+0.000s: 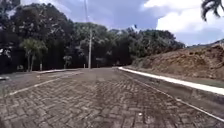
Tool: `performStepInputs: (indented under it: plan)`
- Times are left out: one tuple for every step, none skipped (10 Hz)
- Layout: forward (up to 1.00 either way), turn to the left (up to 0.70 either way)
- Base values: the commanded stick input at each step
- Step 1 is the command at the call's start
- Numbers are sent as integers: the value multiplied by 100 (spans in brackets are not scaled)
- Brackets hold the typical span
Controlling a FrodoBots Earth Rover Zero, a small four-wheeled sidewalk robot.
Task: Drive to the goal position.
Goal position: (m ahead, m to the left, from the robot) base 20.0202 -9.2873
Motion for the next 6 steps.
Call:
performStepInputs:
  plan:
    - [100,0]
    - [100,0]
    - [100,0]
    - [100,0]
    - [100,0]
    - [100,0]
